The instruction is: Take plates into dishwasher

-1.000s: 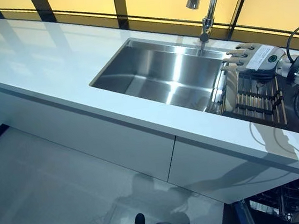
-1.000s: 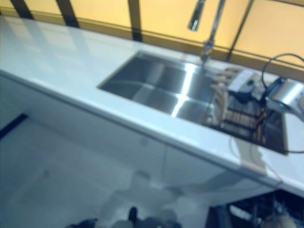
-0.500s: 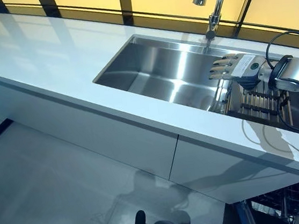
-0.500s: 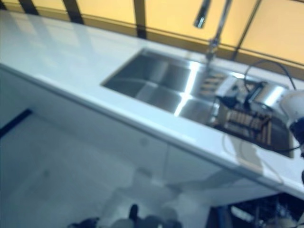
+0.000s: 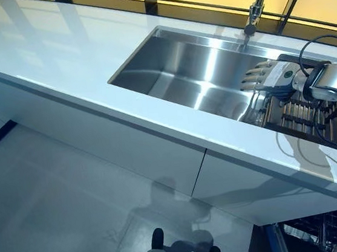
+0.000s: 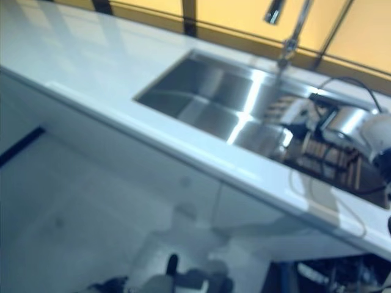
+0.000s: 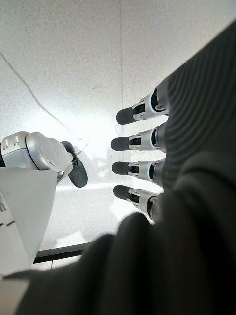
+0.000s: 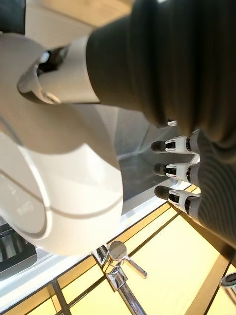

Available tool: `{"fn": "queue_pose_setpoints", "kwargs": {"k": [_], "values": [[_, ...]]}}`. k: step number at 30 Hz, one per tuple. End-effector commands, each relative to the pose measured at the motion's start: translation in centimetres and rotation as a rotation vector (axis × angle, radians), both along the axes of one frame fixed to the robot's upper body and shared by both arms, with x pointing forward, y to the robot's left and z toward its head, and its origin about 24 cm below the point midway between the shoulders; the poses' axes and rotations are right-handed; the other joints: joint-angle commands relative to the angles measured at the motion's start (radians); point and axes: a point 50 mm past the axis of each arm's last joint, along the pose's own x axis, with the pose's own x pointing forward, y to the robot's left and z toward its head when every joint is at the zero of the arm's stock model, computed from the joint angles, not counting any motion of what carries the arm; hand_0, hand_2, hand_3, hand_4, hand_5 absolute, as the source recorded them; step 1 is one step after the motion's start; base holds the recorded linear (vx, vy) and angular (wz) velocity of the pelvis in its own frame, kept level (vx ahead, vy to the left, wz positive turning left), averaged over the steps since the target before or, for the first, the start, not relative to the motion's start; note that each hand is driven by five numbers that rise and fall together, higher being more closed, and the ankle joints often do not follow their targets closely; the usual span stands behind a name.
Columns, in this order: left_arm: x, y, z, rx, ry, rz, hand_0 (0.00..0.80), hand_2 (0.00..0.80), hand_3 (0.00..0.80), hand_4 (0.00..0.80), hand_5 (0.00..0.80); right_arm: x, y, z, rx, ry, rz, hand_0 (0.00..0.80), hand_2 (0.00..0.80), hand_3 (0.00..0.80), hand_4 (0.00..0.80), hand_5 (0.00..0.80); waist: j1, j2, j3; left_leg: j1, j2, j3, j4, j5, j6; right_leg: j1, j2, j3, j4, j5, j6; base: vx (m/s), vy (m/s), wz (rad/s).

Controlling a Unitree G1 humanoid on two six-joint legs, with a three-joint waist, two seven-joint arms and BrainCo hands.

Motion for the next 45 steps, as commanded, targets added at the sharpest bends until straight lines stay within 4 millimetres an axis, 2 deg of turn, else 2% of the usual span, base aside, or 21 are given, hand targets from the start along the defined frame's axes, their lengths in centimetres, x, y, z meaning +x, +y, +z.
{"fn": "queue_pose_setpoints", "kwargs": {"k": [1, 15, 45], "values": [[1.7, 1.2, 1.0, 0.053, -0.039, -0.060, 0.000, 0.000, 0.000, 0.000, 0.000, -0.1, -0.5, 3.8, -0.013, -0.103, -0.033, 0.000, 0.000, 0.000, 0.000, 0.000, 0.020, -0.060, 0.011, 0.028, 0.019, 0.062, 0.032, -0.033, 0.000, -0.061, -0.040, 0.006, 0.137, -0.053, 0.003, 0.010, -0.009, 0.06], [1.5, 1.6, 1.0, 0.062, -0.038, -0.051, 0.000, 0.000, 0.000, 0.000, 0.000, -0.7, -1.9, 4.4, -0.048, -0.126, -0.065, 0.000, 0.000, 0.000, 0.000, 0.000, 0.010, -0.072, 0.007, 0.036, 0.018, 0.074, 0.027, -0.037, 0.005, -0.056, -0.034, 0.019, 0.128, -0.048, 0.005, 0.001, -0.001, 0.00], [2.4, 1.9, 1.5, 0.072, -0.072, -0.047, 0.000, 0.000, 0.000, 0.000, 0.000, -0.8, -2.6, 3.2, -0.056, -0.067, -0.114, 0.000, 0.000, 0.000, 0.000, 0.000, 0.012, -0.076, 0.033, 0.017, 0.022, 0.072, 0.032, -0.033, 0.009, -0.076, -0.033, 0.021, 0.136, -0.044, 0.005, 0.000, 0.000, 0.00]]}}
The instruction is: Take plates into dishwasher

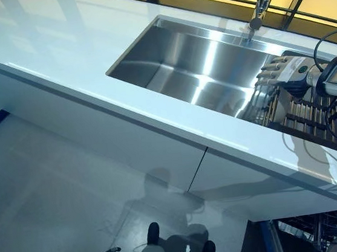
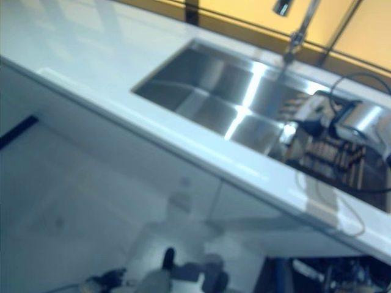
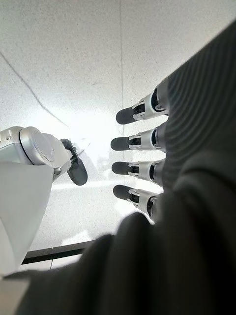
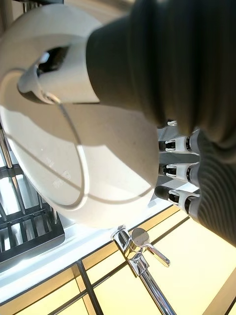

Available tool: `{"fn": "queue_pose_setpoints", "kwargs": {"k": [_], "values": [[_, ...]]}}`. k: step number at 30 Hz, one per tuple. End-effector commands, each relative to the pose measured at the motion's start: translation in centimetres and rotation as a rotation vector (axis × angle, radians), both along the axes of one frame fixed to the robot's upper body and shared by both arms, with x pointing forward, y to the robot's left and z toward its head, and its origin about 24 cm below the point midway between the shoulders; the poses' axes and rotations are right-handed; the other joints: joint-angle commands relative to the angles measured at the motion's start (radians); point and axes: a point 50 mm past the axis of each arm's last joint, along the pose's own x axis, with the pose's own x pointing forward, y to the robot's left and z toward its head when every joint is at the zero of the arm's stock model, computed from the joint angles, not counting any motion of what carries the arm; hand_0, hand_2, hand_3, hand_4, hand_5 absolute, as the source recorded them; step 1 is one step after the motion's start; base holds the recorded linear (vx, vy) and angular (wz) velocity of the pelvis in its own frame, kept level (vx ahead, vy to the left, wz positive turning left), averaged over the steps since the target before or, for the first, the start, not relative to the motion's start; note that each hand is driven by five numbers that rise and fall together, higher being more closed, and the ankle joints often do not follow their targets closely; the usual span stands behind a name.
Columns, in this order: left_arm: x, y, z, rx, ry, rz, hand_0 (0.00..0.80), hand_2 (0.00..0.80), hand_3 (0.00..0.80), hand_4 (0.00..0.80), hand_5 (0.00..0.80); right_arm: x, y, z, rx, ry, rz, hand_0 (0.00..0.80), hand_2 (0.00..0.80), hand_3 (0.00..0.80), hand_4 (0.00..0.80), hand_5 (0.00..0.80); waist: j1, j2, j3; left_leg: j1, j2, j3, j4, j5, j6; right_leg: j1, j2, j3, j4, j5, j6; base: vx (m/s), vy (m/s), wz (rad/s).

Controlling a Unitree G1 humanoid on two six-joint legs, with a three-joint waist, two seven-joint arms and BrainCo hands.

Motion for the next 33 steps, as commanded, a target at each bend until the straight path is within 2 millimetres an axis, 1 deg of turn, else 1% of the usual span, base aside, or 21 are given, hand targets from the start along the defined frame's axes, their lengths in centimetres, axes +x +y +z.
{"fn": "queue_pose_setpoints", "kwargs": {"k": [1, 10, 16, 25, 33], "values": [[1.1, 1.2, 0.9, 0.050, -0.037, -0.036, 0.000, 0.000, 0.000, 0.000, 0.000, -0.4, -0.8, 2.6, -0.028, -0.073, -0.035, 0.000, 0.000, 0.000, 0.000, 0.000, 0.014, -0.048, -0.003, 0.019, 0.021, 0.071, 0.036, -0.034, 0.009, -0.074, -0.032, 0.022, 0.135, -0.042, 0.006, 0.000, 0.000, 0.00], [1.2, 1.3, 0.9, 0.052, -0.040, -0.035, 0.000, 0.000, 0.000, 0.000, 0.000, -0.5, -1.5, 2.5, -0.029, -0.072, -0.065, 0.000, 0.000, 0.000, 0.000, 0.000, 0.013, -0.050, -0.002, 0.016, 0.020, 0.070, 0.034, -0.033, 0.010, -0.078, -0.032, 0.025, 0.135, -0.040, 0.006, 0.000, 0.000, 0.00], [1.3, 1.4, 1.0, 0.053, -0.044, -0.031, 0.000, 0.000, 0.000, 0.000, 0.000, -0.6, -1.6, 2.6, -0.025, -0.072, -0.077, 0.000, 0.000, 0.000, 0.000, 0.000, 0.010, -0.053, -0.001, 0.016, 0.020, 0.073, 0.033, -0.034, 0.011, -0.080, -0.031, 0.028, 0.134, -0.040, 0.007, 0.000, 0.000, 0.00], [1.3, 1.6, 1.1, 0.057, -0.047, -0.029, 0.000, 0.000, 0.000, 0.000, 0.000, -0.9, -2.5, 2.0, -0.012, -0.060, -0.117, 0.000, 0.000, 0.000, 0.000, 0.000, 0.007, -0.053, -0.001, 0.017, 0.020, 0.077, 0.029, -0.032, 0.012, -0.081, -0.030, 0.031, 0.131, -0.036, 0.008, 0.000, 0.000, 0.00], [1.7, 1.5, 1.2, 0.053, -0.059, -0.023, 0.000, 0.000, 0.000, 0.000, 0.000, -0.9, -2.6, 1.7, 0.003, -0.058, -0.136, 0.000, 0.000, 0.000, 0.000, 0.000, 0.001, -0.051, 0.003, 0.013, 0.021, 0.081, 0.027, -0.032, 0.014, -0.087, -0.030, 0.037, 0.131, -0.034, 0.009, 0.000, 0.000, 0.00]]}}
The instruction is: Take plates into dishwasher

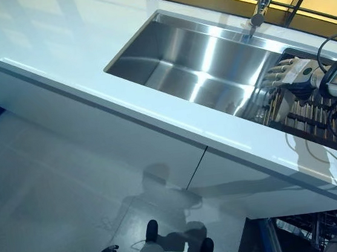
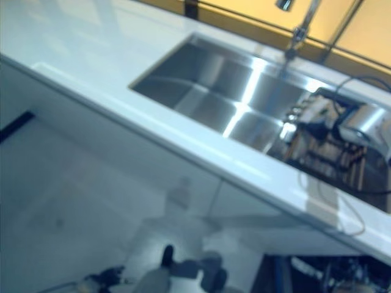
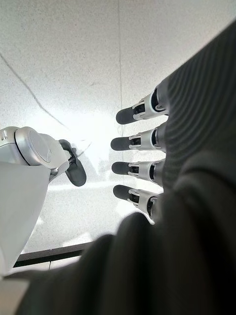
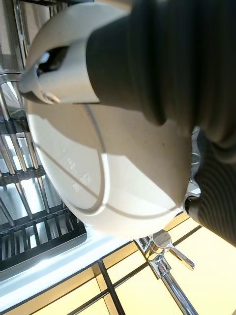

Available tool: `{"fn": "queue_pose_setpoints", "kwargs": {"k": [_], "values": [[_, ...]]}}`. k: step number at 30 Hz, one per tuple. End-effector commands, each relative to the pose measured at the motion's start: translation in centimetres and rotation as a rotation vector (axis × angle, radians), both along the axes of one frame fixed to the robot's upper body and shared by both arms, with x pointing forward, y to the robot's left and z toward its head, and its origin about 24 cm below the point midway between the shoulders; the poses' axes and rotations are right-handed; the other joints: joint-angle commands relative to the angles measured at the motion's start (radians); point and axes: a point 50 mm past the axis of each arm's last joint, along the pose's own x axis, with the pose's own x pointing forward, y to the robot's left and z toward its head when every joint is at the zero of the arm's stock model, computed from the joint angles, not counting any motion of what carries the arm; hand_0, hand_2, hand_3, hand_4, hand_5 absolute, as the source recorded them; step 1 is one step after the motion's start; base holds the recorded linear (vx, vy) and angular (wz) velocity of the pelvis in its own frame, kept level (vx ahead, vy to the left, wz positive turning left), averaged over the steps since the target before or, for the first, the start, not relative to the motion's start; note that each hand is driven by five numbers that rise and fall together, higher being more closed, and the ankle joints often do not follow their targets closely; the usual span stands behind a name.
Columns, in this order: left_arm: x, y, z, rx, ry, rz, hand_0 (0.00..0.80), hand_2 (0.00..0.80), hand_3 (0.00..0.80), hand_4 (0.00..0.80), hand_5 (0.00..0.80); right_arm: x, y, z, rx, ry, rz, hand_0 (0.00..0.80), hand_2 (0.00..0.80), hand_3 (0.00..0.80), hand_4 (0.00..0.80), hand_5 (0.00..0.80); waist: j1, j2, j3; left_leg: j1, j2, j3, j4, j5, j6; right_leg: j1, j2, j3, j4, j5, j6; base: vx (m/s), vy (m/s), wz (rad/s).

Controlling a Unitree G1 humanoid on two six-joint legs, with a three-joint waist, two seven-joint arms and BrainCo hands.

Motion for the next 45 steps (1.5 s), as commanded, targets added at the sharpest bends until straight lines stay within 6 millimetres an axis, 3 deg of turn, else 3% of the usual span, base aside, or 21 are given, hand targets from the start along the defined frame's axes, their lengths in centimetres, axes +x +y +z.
{"fn": "queue_pose_setpoints", "kwargs": {"k": [1, 15, 16, 17, 28, 45], "values": [[1.2, 1.1, 0.9, 0.042, -0.042, -0.027, 0.000, 0.000, 0.000, 0.000, 0.000, -0.8, -1.5, 2.1, 0.007, -0.089, -0.073, 0.000, 0.000, 0.000, 0.000, 0.000, 0.005, -0.040, -0.005, 0.029, 0.020, 0.079, 0.025, -0.032, 0.013, -0.073, -0.030, 0.036, 0.130, -0.034, 0.010, 0.000, 0.000, 0.00], [1.2, 1.1, 1.0, 0.041, -0.047, -0.022, 0.000, 0.000, 0.000, 0.000, 0.000, -1.0, -2.2, 1.5, 0.047, -0.100, -0.111, 0.000, 0.000, 0.000, 0.000, 0.000, -0.001, -0.036, -0.002, 0.026, 0.019, 0.085, 0.026, -0.033, 0.015, -0.079, -0.033, 0.038, 0.134, -0.034, 0.009, 0.000, 0.000, 0.00], [1.2, 1.1, 1.0, 0.041, -0.048, -0.022, 0.000, 0.000, 0.000, 0.000, 0.000, -1.0, -2.2, 1.6, 0.045, -0.107, -0.111, 0.326, 0.326, 0.326, 0.326, 0.326, -0.002, -0.035, -0.001, 0.025, 0.019, 0.084, 0.026, -0.033, 0.015, -0.080, -0.033, 0.038, 0.135, -0.034, 0.009, 0.000, 0.000, 0.00], [1.2, 1.1, 1.0, 0.041, -0.049, -0.023, 0.000, 0.000, 0.000, 0.000, 0.000, -1.0, -2.2, 1.6, 0.039, -0.120, -0.100, 0.800, 0.800, 0.800, 0.800, 0.800, -0.002, -0.034, -0.001, 0.026, 0.019, 0.084, 0.026, -0.034, 0.016, -0.081, -0.033, 0.039, 0.136, -0.034, 0.009, 0.000, 0.000, 0.00], [1.5, 0.9, 1.0, 0.033, -0.060, -0.013, 0.000, 0.000, 0.000, 0.000, 0.000, -1.0, -2.1, 2.9, 0.054, -0.277, -0.059, 0.800, 0.800, 0.800, 0.800, 0.800, -0.019, -0.030, 0.005, 0.019, 0.017, 0.094, 0.031, -0.038, 0.018, -0.093, -0.029, 0.057, 0.126, -0.023, 0.013, -0.006, 0.003, -0.03], [1.3, 0.6, 0.7, 0.018, -0.060, -0.001, 0.000, 0.000, 0.000, 0.000, 0.000, -1.4, -2.8, 3.5, 0.076, -0.359, -0.080, 0.800, 0.800, 0.800, 0.800, 0.800, -0.034, -0.029, -0.003, 0.026, 0.012, 0.104, 0.025, -0.046, 0.023, -0.096, -0.029, 0.069, 0.121, -0.022, 0.015, -0.001, 0.003, 0.00]]}}
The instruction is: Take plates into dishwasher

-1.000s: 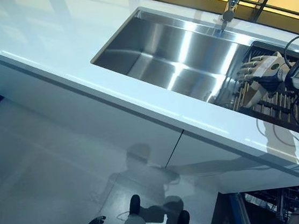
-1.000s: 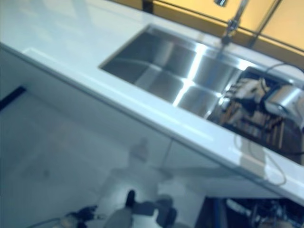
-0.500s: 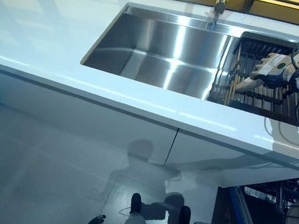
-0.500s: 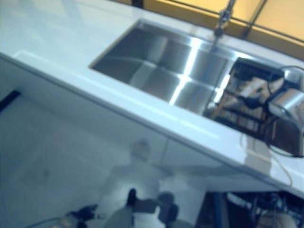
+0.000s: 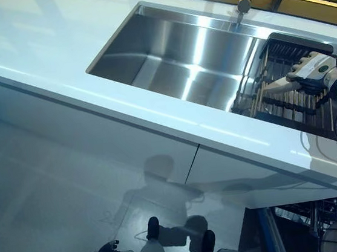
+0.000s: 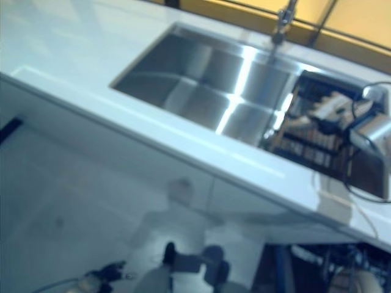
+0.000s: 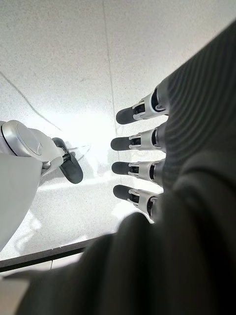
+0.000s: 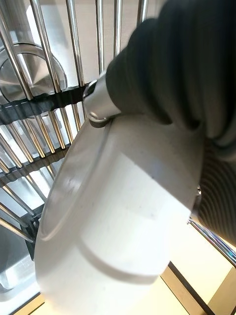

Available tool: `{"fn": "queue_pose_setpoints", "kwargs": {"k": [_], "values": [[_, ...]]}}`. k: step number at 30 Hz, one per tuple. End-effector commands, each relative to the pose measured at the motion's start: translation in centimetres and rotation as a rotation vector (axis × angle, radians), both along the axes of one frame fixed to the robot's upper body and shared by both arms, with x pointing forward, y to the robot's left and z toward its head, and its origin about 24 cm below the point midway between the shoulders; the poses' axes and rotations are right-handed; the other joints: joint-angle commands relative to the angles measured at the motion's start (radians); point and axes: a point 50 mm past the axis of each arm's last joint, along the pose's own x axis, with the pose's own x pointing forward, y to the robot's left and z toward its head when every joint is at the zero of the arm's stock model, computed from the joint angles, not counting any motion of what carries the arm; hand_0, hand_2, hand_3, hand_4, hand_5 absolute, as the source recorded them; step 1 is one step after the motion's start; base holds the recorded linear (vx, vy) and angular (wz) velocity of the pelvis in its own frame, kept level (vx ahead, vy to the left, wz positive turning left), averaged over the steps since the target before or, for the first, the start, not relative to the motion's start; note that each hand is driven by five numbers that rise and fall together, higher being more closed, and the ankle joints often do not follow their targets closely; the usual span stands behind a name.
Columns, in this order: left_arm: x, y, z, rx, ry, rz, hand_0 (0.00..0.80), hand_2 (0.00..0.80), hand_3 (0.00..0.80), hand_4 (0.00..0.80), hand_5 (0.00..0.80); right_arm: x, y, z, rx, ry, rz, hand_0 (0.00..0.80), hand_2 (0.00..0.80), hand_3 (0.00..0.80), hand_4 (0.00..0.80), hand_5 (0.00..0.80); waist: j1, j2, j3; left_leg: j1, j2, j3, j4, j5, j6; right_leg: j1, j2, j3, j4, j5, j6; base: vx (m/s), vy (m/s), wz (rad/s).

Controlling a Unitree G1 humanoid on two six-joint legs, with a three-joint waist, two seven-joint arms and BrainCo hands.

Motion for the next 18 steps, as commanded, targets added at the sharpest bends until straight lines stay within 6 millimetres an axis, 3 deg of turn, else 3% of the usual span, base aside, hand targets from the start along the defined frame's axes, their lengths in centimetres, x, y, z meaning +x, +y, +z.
{"fn": "queue_pose_setpoints", "kwargs": {"k": [1, 10, 16, 18], "values": [[0.3, 0.7, 0.4, 0.022, -0.020, -0.007, 0.000, 0.000, 0.000, 0.000, 0.000, -1.0, -0.8, 3.7, -0.017, -0.169, -0.014, 0.800, 0.800, 0.800, 0.800, 0.800, 0.017, -0.055, -0.025, 0.036, 0.007, 0.073, 0.029, -0.047, 0.023, -0.074, -0.030, 0.049, 0.121, -0.023, 0.015, 0.000, 0.000, 0.00], [-0.5, 0.1, -0.2, 0.002, 0.001, -0.009, 0.000, 0.000, 0.000, 0.000, 0.000, -2.2, -2.3, 6.5, 0.073, -0.381, -0.046, 0.800, 0.800, 0.800, 0.800, 0.800, -0.004, -0.073, -0.052, 0.057, -0.008, 0.084, 0.057, -0.087, 0.041, -0.061, -0.027, 0.084, 0.124, -0.026, 0.016, 0.012, 0.059, -0.04], [-1.2, -0.6, -0.7, -0.028, 0.018, 0.031, 0.000, 0.000, 0.000, 0.000, 0.000, -3.0, -2.5, 8.4, 0.193, -0.566, 0.023, 0.800, 0.800, 0.800, 0.800, 0.800, 0.004, -0.088, -0.078, 0.069, -0.079, -0.034, 0.103, -0.155, 0.080, -0.046, -0.028, 0.207, 0.107, -0.009, 0.030, 0.028, 0.188, -0.34], [-1.4, -0.8, -0.9, -0.032, 0.022, 0.028, 0.000, 0.000, 0.000, 0.000, 0.000, -3.1, -2.2, 9.0, 0.206, -0.605, 0.045, 0.800, 0.800, 0.800, 0.800, 0.800, -0.003, -0.090, -0.093, 0.077, -0.097, -0.028, 0.110, -0.175, 0.095, -0.044, -0.038, 0.231, 0.103, -0.001, 0.041, 0.010, 0.293, -0.86]]}}
